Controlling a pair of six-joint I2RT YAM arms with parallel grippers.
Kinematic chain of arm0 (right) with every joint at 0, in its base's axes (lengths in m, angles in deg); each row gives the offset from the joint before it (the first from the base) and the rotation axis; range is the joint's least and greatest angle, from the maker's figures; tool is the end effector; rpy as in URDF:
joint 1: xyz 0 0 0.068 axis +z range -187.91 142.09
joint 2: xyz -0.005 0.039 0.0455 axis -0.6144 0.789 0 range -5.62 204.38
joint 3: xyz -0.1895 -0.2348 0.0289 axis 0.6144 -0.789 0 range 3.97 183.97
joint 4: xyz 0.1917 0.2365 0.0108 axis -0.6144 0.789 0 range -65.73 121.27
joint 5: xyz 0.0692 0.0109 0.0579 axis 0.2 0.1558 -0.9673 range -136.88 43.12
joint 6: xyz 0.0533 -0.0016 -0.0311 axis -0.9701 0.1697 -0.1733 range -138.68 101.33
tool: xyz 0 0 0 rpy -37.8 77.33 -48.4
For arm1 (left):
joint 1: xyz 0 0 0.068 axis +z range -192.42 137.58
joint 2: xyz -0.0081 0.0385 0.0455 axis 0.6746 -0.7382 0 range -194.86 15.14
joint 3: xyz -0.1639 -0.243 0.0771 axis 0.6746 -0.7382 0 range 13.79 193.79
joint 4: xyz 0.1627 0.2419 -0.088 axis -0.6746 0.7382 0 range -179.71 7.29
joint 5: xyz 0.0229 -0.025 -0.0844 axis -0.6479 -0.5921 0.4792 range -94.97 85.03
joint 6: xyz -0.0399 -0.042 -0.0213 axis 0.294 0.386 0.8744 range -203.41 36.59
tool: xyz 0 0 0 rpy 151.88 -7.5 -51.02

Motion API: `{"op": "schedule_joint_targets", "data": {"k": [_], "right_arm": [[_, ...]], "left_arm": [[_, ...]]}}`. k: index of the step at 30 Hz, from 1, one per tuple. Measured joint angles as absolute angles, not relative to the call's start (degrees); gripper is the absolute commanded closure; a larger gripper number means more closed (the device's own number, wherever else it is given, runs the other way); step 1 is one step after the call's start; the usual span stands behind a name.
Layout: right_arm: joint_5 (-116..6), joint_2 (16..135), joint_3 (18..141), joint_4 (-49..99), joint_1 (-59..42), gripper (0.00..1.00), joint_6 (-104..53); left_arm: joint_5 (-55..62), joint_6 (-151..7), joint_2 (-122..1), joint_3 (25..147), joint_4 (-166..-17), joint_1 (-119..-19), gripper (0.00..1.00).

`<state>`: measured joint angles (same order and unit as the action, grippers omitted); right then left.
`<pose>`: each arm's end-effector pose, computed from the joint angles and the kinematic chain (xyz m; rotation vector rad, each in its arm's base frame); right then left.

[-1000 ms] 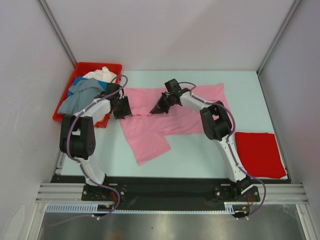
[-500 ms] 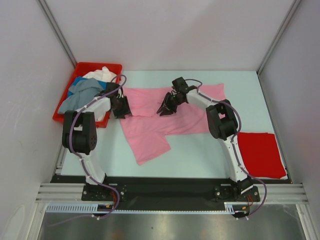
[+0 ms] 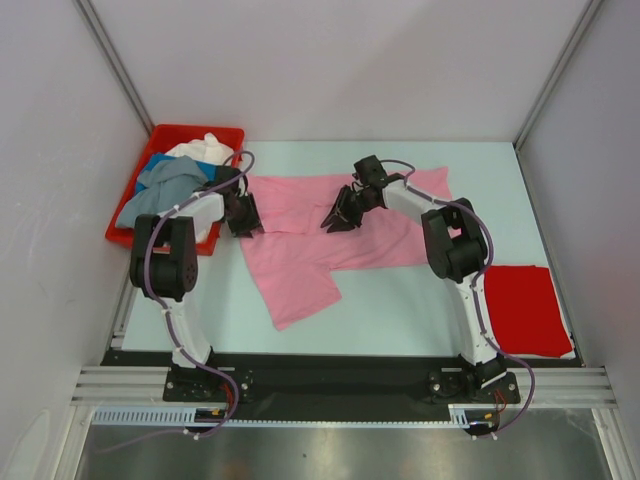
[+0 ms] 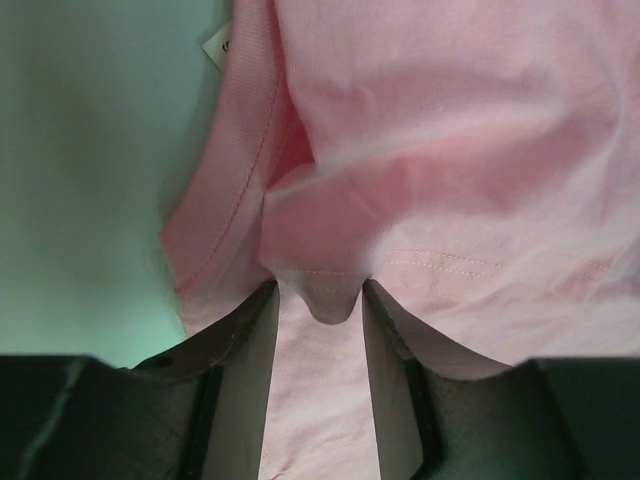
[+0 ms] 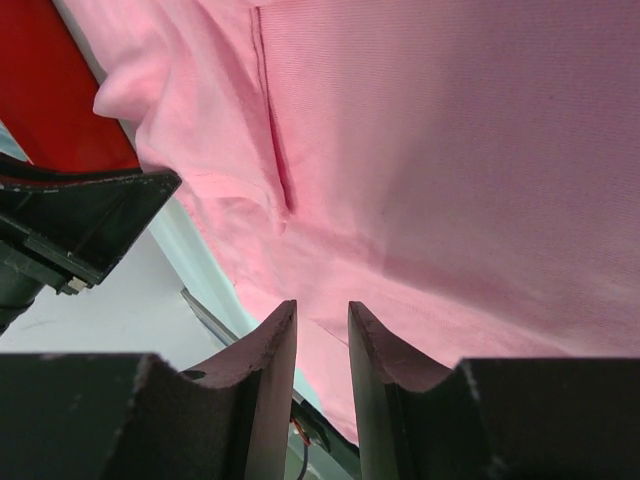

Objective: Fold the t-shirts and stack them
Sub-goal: Fold the tshirt

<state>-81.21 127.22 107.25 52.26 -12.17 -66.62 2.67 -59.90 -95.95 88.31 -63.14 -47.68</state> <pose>0.4962 0.2683 0.1439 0.2927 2.8002 1.1829 0.4471 -0.0474 0.1568 -0.3858 2.6733 -0.3349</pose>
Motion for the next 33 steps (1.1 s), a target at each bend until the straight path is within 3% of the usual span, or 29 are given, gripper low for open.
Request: {"op": "schedule_joint_targets", "data": {"k": [4,11,21,28,33], "right_arm": [[-81.3,127.2,107.3,51.8,-12.1,0.67,-66.6],[-81.4,126.8,106.0,51.4,-11.8,0.67,-66.7],[-81.4,124.6,102.7,50.8,-11.7,0.67,-66.9],[-81.9,124.6,102.0,49.2,-11.2,0.67,-68.2],[-81.9,124.4,101.5,49.0,-11.3,0.67,-68.1]], "left_arm": [[2.6,-60.1,-97.8,90.8,-62.4,-47.7,0.61],[3.4,-60.3,-99.8,97.2,-62.4,-47.9,0.55],[4.3,-60.1,-101.0,100.4,-63.0,-50.1,0.26],[12.2,-61.4,-100.5,99.9,-67.4,-50.3,0.32],[21.6,-60.9,-101.8,100.4,-72.0,-50.4,0.31]]}}
